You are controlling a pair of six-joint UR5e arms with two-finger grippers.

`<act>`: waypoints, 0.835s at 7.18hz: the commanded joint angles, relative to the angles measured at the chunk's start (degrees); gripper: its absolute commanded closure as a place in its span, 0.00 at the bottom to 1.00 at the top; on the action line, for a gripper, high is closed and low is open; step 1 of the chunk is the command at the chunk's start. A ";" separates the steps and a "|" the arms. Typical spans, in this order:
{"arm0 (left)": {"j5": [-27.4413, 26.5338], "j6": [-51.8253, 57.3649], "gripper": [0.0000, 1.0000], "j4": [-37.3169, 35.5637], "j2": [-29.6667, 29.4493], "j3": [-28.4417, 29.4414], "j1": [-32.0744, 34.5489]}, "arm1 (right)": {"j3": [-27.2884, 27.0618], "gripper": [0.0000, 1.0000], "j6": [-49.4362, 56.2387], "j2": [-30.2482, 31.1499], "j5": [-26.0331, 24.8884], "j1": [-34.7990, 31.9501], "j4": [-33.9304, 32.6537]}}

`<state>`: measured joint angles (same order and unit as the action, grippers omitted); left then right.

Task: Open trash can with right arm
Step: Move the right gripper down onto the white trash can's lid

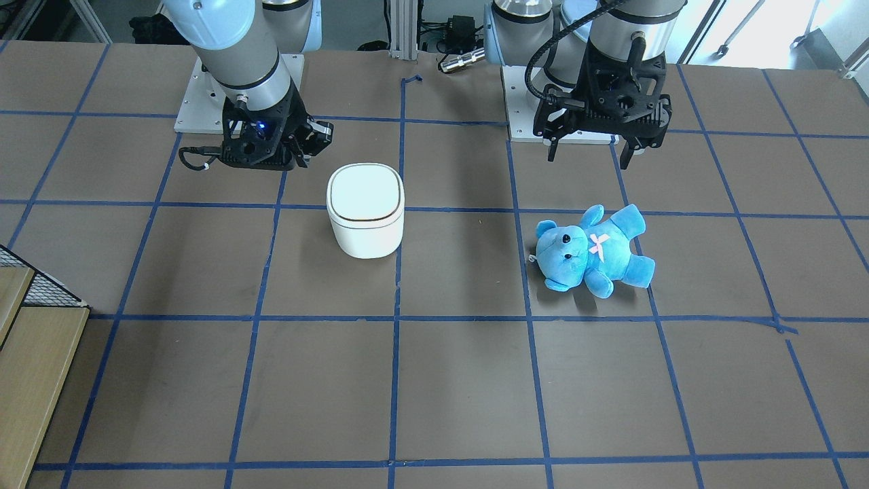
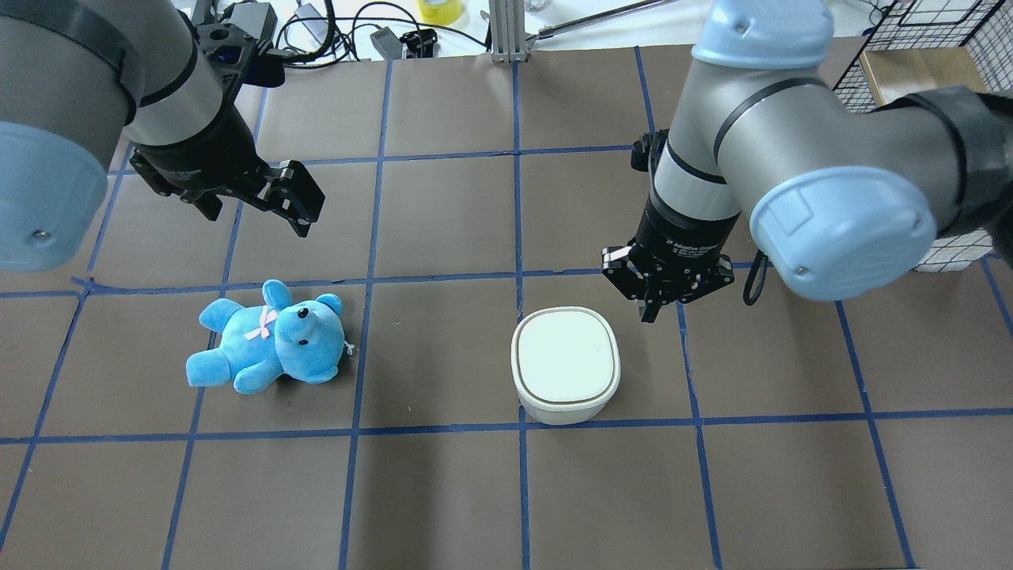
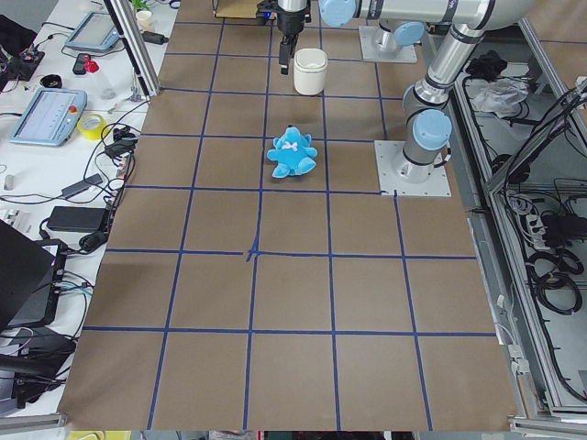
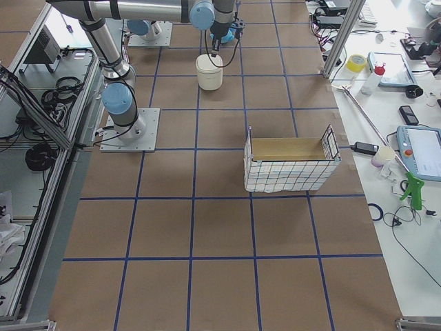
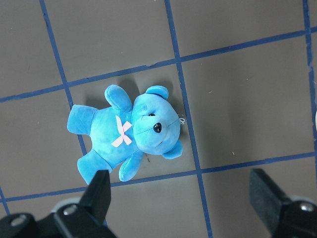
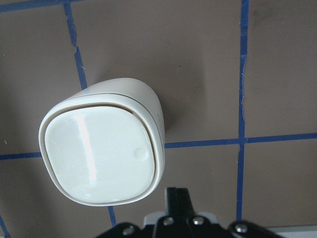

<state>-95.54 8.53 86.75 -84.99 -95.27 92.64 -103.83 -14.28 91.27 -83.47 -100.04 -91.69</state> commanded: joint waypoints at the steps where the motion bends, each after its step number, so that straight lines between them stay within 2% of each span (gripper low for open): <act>1: 0.00 0.00 0.00 0.00 0.00 0.00 0.00 | -2.07 1.00 -0.92 -2.40 0.15 -3.13 -3.30; 6: 0.00 0.00 0.00 0.00 0.00 0.00 0.00 | -2.60 1.00 -0.58 -6.09 0.06 -3.50 -5.08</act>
<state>-95.54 8.53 86.74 -84.99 -95.27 92.64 -106.10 -14.96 85.80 -83.40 -103.51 -96.70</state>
